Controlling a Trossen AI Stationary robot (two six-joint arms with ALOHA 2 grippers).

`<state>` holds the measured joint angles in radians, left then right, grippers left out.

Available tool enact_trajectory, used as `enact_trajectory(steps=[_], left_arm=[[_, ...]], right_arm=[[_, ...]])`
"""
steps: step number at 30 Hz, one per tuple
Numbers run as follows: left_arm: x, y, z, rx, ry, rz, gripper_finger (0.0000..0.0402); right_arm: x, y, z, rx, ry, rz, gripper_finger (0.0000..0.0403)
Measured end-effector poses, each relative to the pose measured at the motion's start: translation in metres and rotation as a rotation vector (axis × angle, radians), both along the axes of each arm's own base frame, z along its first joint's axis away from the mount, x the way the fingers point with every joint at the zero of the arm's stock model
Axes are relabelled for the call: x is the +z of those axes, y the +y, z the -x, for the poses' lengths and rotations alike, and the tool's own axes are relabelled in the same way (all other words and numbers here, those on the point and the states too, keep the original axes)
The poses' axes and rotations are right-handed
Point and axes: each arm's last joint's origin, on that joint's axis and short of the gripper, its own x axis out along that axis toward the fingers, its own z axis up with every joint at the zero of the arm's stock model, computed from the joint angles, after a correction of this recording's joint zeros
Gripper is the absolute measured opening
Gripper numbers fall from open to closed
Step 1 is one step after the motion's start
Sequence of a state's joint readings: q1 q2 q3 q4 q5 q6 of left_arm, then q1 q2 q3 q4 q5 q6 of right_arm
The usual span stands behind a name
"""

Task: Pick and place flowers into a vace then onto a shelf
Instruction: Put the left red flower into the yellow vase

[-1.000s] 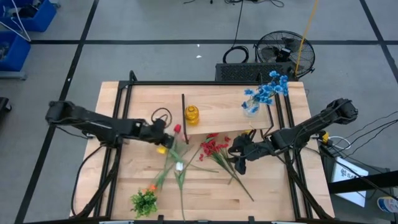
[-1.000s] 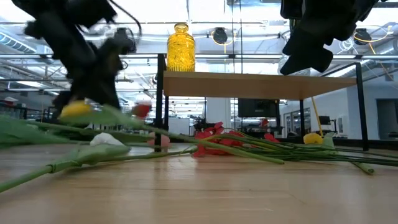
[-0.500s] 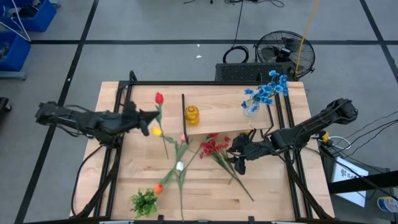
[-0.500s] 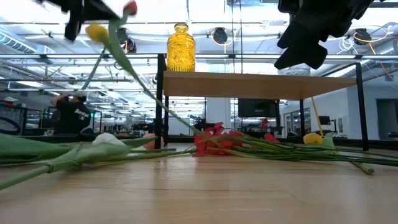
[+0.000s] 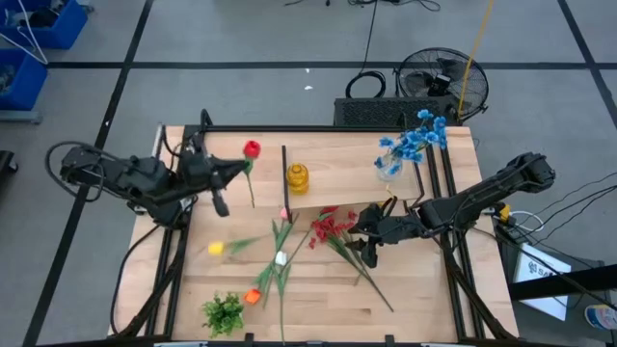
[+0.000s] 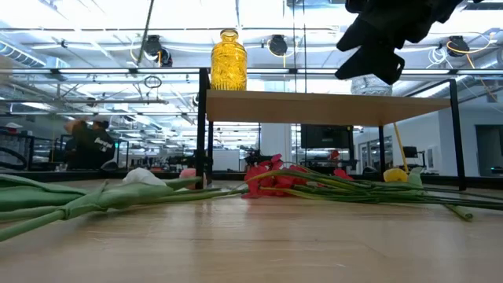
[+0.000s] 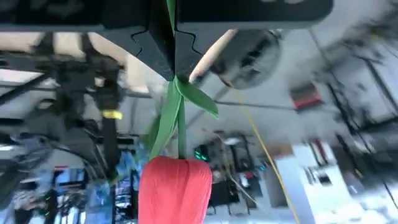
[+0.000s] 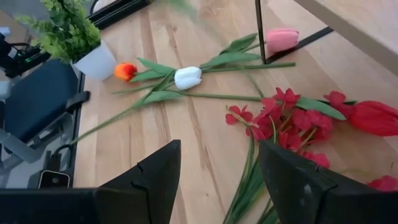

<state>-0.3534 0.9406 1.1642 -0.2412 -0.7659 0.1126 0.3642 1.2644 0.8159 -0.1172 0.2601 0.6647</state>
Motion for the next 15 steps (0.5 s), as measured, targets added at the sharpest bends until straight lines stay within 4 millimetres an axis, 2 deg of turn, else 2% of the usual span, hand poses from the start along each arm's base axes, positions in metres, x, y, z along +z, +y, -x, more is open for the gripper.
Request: enact_trajectory(steps=[3, 6, 10, 15], left_arm=[[0.027, -0.002, -0.01, 0.054, -0.017, -0.061, 0.0], [0.045, -0.004, -0.027, 0.103, -0.012, -0.144, 0.0], [0.061, -0.007, -0.055, 0.108, -0.061, -0.236, 0.0], [0.071, -0.004, -0.075, 0.154, -0.092, -0.273, 0.0]], right_arm=[[0.0, -0.001, 0.0, -0.001, -0.002, 0.005, 0.021], [0.0, -0.003, -0.001, -0.01, -0.003, 0.008, 0.021], [0.001, -0.005, -0.003, -0.02, -0.016, 0.003, 0.021], [0.003, -0.006, -0.004, -0.024, -0.041, -0.007, 0.021]])
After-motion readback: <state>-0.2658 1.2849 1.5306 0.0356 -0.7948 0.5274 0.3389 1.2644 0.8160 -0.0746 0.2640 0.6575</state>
